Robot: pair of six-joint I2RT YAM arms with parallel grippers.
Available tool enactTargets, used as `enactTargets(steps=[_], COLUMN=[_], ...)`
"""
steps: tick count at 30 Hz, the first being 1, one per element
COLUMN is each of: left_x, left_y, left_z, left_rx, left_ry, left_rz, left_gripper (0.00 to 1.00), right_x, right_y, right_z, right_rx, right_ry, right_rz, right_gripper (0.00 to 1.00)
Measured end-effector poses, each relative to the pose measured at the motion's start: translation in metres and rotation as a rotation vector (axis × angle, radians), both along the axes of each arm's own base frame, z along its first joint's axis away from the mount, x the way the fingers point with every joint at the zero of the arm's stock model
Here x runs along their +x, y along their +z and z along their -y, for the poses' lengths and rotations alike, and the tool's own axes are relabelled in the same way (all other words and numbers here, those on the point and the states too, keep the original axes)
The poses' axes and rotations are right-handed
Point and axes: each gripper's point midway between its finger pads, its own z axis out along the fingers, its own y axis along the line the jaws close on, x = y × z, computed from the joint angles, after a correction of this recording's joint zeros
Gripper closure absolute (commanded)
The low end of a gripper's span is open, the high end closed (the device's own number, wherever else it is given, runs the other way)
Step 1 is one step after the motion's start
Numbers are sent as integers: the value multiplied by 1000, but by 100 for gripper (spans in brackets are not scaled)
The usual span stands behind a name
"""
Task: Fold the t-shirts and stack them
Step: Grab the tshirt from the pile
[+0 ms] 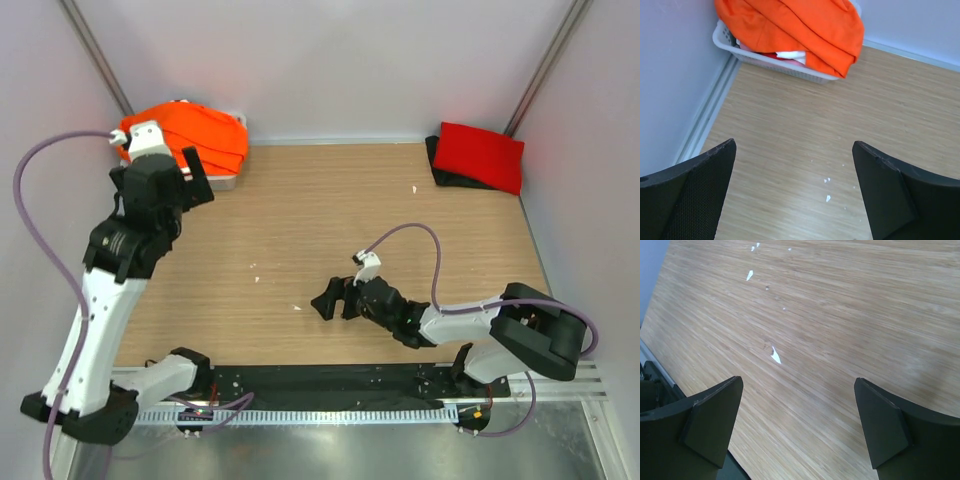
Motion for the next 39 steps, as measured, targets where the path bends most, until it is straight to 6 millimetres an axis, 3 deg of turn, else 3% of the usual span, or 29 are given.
enactTargets(steps=[5,9,17,23,30,32,35,36,39], left_x=[66,129,230,289,321,322,324,324,326], left_y=[-10,-45,-111,-145,-174,-184,-193,-195,-194], left_z=[-5,-11,-26,-50,-70,-72,-72,-72,-69], left_rx=[7,-34,-173,-241,-277,-289,-306,-308,-325], left_ry=[66,107,140,165,199,213,219,219,209], left_rz=[-56,-143,-214,-220,-226,-239,-252,-254,-247], left_gripper=[0,5,12,12,16,26,61,79,100], right_x=[-10,-24,-31,-32,-25,-22,-20,-19,-18], right_y=[2,-10,-16,-17,-16,-16,-15,-15,-15], right_z=[-22,-32,-48,-52,-54,-55,-56,-56,-56], right_rx=[7,-10,-11,-3,19,27,35,39,45], right_ry=[124,225,309,334,341,340,339,339,338], right_rz=[-7,-42,-76,-92,-103,-107,-114,-116,-123], right_gripper=[0,0,0,0,0,0,0,0,0])
